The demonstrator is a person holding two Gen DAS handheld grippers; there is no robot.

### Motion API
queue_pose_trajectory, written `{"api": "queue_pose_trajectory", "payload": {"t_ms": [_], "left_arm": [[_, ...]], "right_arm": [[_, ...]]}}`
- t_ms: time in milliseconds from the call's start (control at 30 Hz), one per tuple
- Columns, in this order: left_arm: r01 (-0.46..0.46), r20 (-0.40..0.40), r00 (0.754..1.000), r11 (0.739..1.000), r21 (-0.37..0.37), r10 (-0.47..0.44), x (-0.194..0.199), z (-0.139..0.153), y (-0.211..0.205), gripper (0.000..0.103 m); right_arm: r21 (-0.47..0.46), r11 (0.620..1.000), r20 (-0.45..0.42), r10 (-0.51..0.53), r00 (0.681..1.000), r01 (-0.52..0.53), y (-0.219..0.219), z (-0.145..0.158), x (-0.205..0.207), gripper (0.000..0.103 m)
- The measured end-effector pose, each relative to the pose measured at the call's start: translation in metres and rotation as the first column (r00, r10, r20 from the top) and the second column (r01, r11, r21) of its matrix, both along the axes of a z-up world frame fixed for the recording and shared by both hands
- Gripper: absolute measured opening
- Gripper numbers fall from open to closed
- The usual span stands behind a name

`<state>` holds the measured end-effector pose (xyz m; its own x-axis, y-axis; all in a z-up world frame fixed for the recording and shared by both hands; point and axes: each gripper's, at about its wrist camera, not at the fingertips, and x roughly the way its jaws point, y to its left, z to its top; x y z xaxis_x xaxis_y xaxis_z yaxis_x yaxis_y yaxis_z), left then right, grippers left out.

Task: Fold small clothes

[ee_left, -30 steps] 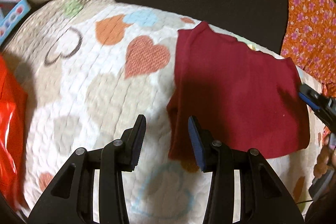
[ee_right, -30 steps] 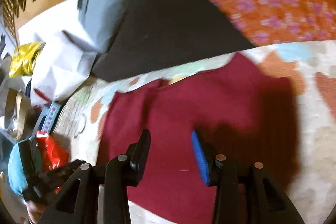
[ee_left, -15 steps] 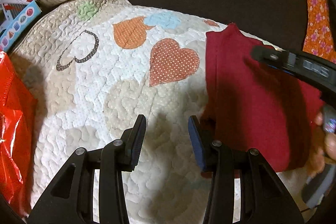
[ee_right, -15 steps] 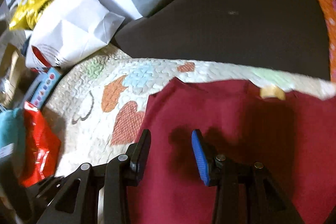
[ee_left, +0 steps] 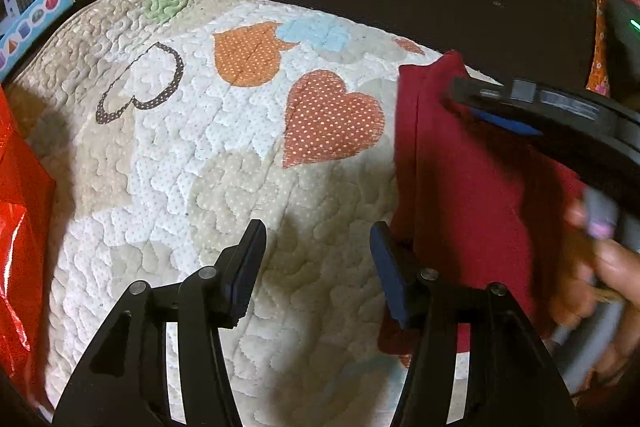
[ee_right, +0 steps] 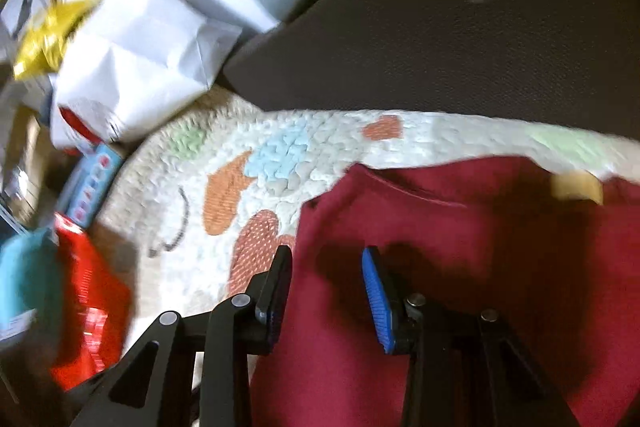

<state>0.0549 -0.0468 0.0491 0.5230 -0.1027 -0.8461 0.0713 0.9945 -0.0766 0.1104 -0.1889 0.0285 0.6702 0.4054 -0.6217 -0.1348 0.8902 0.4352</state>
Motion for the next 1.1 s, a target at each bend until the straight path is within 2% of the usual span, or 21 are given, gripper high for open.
{"api": "queue_pose_trajectory", "payload": {"t_ms": [67, 167, 233, 333, 433, 500, 533, 633, 767, 900, 1033, 1100], "left_arm": [[0.004, 0.009, 1.0, 1.0, -0.005, -0.004, -0.002, 0.002, -0.002, 0.054], [0.016, 0.016, 1.0, 1.0, -0.024, -0.016, -0.005, 0.005, -0.005, 0.054], [0.025, 0.016, 1.0, 0.999, -0.043, -0.024, -0.008, 0.006, -0.008, 0.054], [0.049, 0.011, 0.999, 0.997, -0.053, -0.049, -0.01, 0.005, -0.016, 0.054], [0.073, 0.006, 0.997, 0.997, -0.04, -0.073, -0.011, 0.002, -0.025, 0.054], [0.088, 0.004, 0.996, 0.996, -0.027, -0.088, -0.011, -0.001, -0.03, 0.054], [0.093, 0.003, 0.996, 0.995, -0.023, -0.093, -0.011, -0.002, -0.031, 0.054], [0.095, -0.001, 0.995, 0.995, -0.013, -0.095, -0.011, -0.005, -0.033, 0.054], [0.094, 0.002, 0.996, 0.996, -0.01, -0.094, -0.011, -0.006, -0.033, 0.054], [0.093, 0.011, 0.996, 0.996, -0.008, -0.093, -0.012, -0.005, -0.031, 0.054], [0.09, 0.024, 0.996, 0.996, -0.003, -0.09, -0.013, -0.001, -0.028, 0.054], [0.087, 0.029, 0.996, 0.996, -0.007, -0.086, -0.013, 0.001, -0.027, 0.054]], "right_arm": [[-0.007, 0.999, 0.028, -0.042, 0.999, 0.042, -0.025, 0.007, -0.027, 0.036], [-0.093, 0.984, 0.047, -0.152, 0.987, 0.155, -0.071, 0.012, -0.06, 0.036], [-0.182, 0.95, 0.042, -0.249, 0.968, 0.253, -0.107, 0.012, -0.077, 0.036], [-0.24, 0.896, 0.024, -0.38, 0.925, 0.374, -0.159, 0.007, -0.094, 0.036], [-0.238, 0.842, 0.0, -0.499, 0.867, 0.484, -0.203, -0.006, -0.106, 0.036], [-0.185, 0.859, -0.062, -0.495, 0.867, 0.477, -0.222, -0.021, -0.105, 0.036], [-0.176, 0.861, -0.042, -0.491, 0.87, 0.477, -0.223, -0.021, -0.107, 0.036], [-0.23, 0.864, -0.032, -0.466, 0.884, 0.447, -0.21, -0.008, -0.108, 0.036], [-0.163, 0.902, -0.002, -0.406, 0.914, 0.401, -0.19, 0.007, -0.115, 0.036], [-0.166, 0.916, -0.007, -0.371, 0.929, 0.364, -0.169, 0.004, -0.111, 0.036], [-0.187, 0.91, -0.097, -0.392, 0.915, 0.37, -0.169, -0.022, -0.098, 0.036], [-0.175, 0.907, -0.073, -0.4, 0.913, 0.384, -0.166, -0.018, -0.103, 0.036]]}}
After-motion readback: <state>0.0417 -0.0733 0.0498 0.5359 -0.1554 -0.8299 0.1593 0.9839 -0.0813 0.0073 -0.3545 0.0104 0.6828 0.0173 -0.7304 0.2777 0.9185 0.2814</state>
